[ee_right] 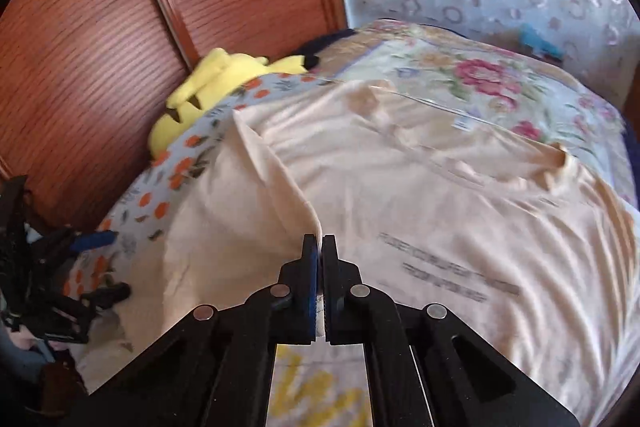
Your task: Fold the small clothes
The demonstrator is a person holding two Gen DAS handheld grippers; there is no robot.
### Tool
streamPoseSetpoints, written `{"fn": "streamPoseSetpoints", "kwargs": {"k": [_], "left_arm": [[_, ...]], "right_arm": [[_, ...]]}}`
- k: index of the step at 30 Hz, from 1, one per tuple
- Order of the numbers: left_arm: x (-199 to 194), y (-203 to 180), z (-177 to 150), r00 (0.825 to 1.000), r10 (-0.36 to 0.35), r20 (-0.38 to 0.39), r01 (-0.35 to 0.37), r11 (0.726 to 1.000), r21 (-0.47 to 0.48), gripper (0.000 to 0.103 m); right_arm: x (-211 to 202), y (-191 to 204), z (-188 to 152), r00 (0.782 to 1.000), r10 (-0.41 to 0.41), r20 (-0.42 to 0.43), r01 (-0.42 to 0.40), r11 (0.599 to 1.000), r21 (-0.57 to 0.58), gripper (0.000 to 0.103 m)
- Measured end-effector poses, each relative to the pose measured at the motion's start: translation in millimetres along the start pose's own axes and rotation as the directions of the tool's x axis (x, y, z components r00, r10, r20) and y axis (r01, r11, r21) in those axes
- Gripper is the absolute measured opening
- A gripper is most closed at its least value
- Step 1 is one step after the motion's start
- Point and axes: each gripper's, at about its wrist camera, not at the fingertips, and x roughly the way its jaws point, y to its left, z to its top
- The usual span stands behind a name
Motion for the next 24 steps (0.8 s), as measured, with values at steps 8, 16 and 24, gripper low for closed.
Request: {"fn": "streamPoseSetpoints", "kwargs": {"k": [8,16,24], "left_arm": [[0,1,1,1.0,-0.002,0.001,0.002,1.0,-0.001,0.082],[0,1,1,1.0,-0.001,0.005,0.001,1.0,-0.004,0.082],[-1,-1,1,1.0,0.003,0.008,-0.003,1.0,-0.007,0.082]], "right_arm": [[2,11,26,1.0,-0.01,0.022,0.011,0.999,-0.031,0.02],[62,44,69,0.985,0.163,-0.055,-0.168,0.978,-0.124,0.04],[57,21,79,0.994,0.109,-0.007,-0.109,0.991,-0.077,0.001]]}}
